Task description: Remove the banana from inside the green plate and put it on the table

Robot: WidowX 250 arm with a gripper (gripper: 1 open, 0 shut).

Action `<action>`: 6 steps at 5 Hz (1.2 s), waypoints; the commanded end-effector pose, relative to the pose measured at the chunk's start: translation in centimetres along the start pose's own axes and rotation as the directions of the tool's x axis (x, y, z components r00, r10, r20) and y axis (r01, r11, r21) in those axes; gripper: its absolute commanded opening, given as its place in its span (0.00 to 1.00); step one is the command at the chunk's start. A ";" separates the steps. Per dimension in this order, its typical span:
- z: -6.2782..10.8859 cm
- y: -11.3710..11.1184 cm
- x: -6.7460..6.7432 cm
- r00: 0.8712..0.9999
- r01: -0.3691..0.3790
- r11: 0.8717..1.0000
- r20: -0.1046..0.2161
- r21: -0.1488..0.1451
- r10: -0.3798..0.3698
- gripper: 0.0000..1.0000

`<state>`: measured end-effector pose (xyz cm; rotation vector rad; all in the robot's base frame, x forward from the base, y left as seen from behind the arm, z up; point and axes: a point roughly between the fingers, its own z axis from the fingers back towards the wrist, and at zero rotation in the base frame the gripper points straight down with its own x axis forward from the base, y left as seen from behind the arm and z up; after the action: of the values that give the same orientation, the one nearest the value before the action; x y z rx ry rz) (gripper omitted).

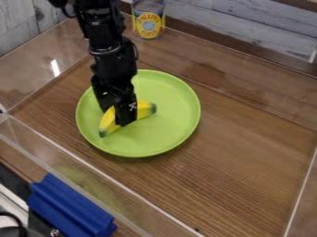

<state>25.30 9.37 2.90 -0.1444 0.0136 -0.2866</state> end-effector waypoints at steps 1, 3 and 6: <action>1.3 0.6 0.8 0.999 0.002 0.999 0.040 0.036 -0.003 0.00; 2.5 0.1 0.9 0.999 -0.004 0.999 0.039 0.052 0.002 0.00; 4.5 -1.1 1.1 0.999 -0.020 0.997 0.041 0.072 0.017 0.00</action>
<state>25.19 8.35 5.68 -0.1162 0.0284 -0.2543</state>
